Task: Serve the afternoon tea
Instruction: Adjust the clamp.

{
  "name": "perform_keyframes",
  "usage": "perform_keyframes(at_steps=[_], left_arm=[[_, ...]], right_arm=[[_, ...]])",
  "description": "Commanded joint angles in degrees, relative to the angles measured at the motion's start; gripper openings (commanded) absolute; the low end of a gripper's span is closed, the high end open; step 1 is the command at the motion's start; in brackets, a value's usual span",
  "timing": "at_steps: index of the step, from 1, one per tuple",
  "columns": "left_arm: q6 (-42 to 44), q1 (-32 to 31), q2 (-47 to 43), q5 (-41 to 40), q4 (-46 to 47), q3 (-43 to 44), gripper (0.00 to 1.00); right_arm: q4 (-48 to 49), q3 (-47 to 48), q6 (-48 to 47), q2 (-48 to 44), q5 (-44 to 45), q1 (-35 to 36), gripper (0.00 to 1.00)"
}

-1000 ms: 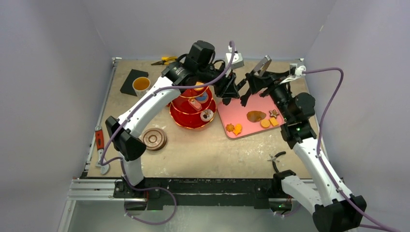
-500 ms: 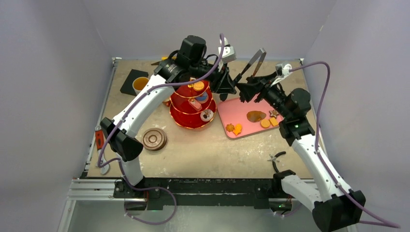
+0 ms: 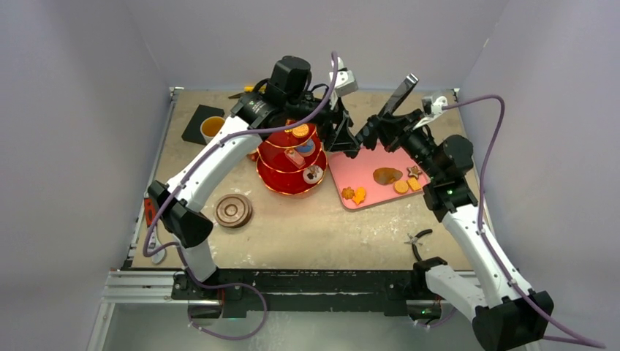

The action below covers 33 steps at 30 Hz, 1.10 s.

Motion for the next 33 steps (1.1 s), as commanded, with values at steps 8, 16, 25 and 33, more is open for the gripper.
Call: perform_keyframes(at_steps=[8,16,25,33], left_arm=[[0.67,0.98,-10.21,-12.47,4.11,-11.97,0.79],[2.78,1.98,-12.60,-2.08,4.15,-15.01,0.72],[8.29,3.27,-15.86,-12.45,7.66,-16.49,0.77],[14.31,1.69,-15.98,-15.24,6.51,-13.98,0.80]], right_arm=[[13.87,-2.99,-0.74,-4.66,8.73,0.22,0.00],[15.79,-3.30,2.98,-5.27,4.30,0.18,0.00],[12.13,-3.09,1.66,-7.46,5.98,0.26,0.00],[10.65,-1.69,-1.04,-7.04,7.25,0.22,0.00]])
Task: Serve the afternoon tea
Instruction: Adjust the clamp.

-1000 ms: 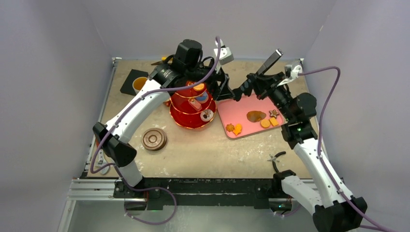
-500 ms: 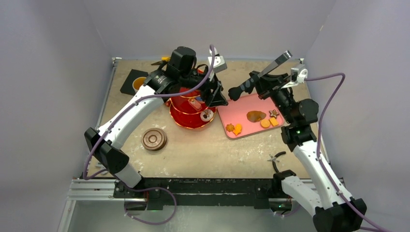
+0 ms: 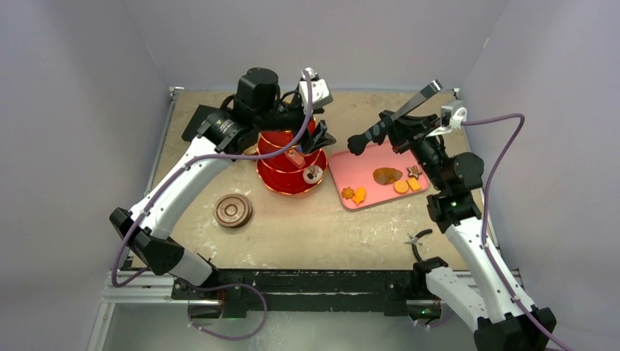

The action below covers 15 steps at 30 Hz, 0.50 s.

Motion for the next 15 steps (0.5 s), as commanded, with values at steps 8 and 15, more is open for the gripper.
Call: perform_keyframes(at_steps=[8,15], left_arm=[[7.23,-0.44,6.46,26.22,-17.66,12.47,0.79],[0.69,-0.43,9.09,32.89,-14.55,14.75,0.76]], right_arm=[[5.79,1.77,-1.01,-0.19,-4.06,0.22,0.00],[9.35,1.02,1.69,1.47,-7.74,0.22,0.00]])
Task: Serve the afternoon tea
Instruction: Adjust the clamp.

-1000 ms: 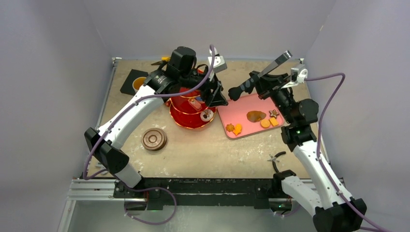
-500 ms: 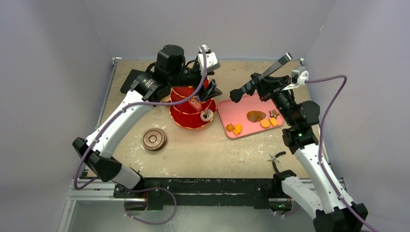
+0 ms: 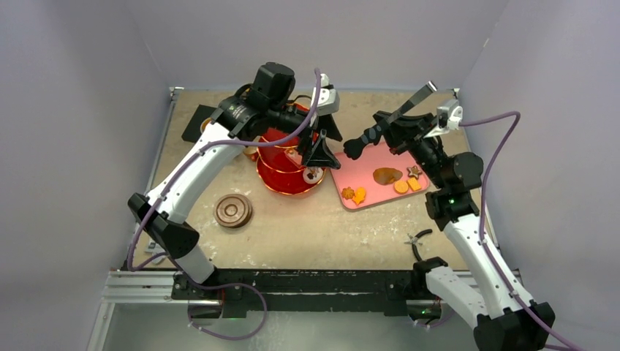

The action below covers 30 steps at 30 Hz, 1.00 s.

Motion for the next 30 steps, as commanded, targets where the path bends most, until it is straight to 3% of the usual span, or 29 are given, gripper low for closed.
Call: perform_keyframes(at_steps=[1,5,10,14,16,20,22,26,29,30], left_arm=[[-4.85,-0.23,2.06,10.24,0.87,4.26,0.75],[-10.65,-0.24,3.30,16.13,4.80,3.05,0.67],[-19.85,-0.26,1.96,16.28,16.40,-1.35,0.56],[-21.69,-0.19,2.43,16.11,18.01,-0.75,0.30],[-21.62,0.00,2.51,16.16,18.00,-0.64,0.04],[-22.04,1.05,2.27,16.55,18.19,0.06,0.00],[-22.91,1.80,1.99,17.44,18.69,0.64,0.00],[-25.41,2.90,0.45,19.25,21.36,0.06,0.00],[-30.82,3.53,-1.67,20.61,28.69,-3.01,0.00],[-33.95,3.76,-2.36,21.19,33.14,-4.58,0.00]], right_arm=[[5.82,0.90,1.38,0.31,-2.83,0.22,0.00],[8.00,0.48,1.91,1.17,-3.48,0.29,0.00],[11.05,0.18,3.05,2.63,-4.87,0.50,0.00],[10.28,0.02,2.49,2.56,-5.34,0.74,0.00],[9.37,0.22,2.42,2.37,-5.73,0.74,0.00],[1.94,4.06,3.21,2.63,-8.56,0.74,0.03],[-6.33,7.92,2.56,3.19,-13.43,0.74,0.20],[-16.42,11.79,-1.73,2.84,-19.58,0.62,0.72],[-18.11,11.41,-2.13,2.13,-25.34,0.08,0.97],[-18.29,11.15,-2.14,1.96,-26.62,-0.31,0.99]])
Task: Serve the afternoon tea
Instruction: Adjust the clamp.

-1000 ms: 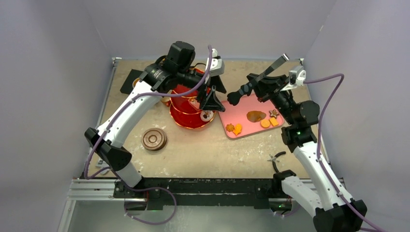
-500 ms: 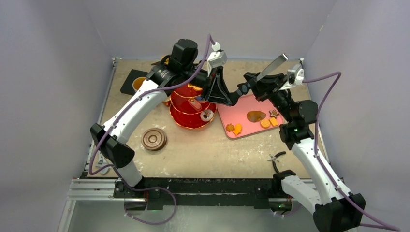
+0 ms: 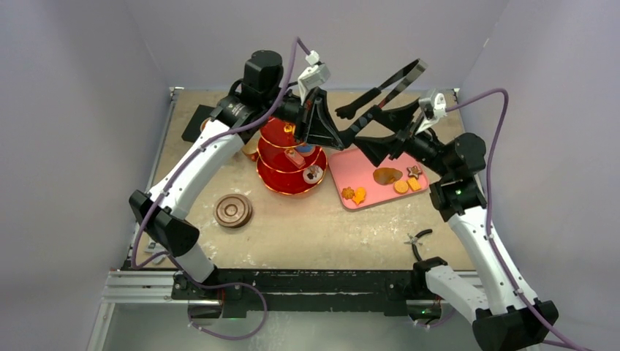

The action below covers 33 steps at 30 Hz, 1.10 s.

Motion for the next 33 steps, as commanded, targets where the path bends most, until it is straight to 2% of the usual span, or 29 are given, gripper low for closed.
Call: perform_keyframes(at_steps=[1,3,5,11,21,28,31,33], left_arm=[[-12.46,1.19,-5.02,2.55,17.88,-4.84,0.00],[-19.45,1.44,-5.98,3.86,26.89,-7.43,0.00],[-22.27,1.45,-6.35,4.84,29.88,-8.33,0.00],[-22.76,1.54,-7.02,5.90,30.26,-9.73,0.00],[-22.96,1.92,-7.24,5.13,30.24,-11.24,0.00],[-22.58,2.33,-7.00,4.20,30.23,-10.96,0.00],[-21.07,2.43,-6.61,2.99,29.24,-10.44,0.00],[-17.21,2.47,-5.99,1.72,24.24,-8.87,0.00]], right_arm=[[-5.58,1.49,-1.77,-1.72,-11.88,-1.04,0.99],[-3.52,0.65,-0.65,-2.32,-14.52,-2.19,0.99],[-0.35,0.78,1.29,-2.24,-15.89,-3.06,0.99],[16.02,2.17,12.60,1.82,-22.57,-6.52,0.99],[30.65,9.14,21.59,10.13,-23.98,-8.82,0.99],[49.97,10.69,37.78,16.09,-26.23,-8.65,0.99],[48.74,10.88,38.10,16.25,-26.62,-7.45,0.99],[40.48,12.59,32.83,15.68,-26.06,-5.80,0.99]])
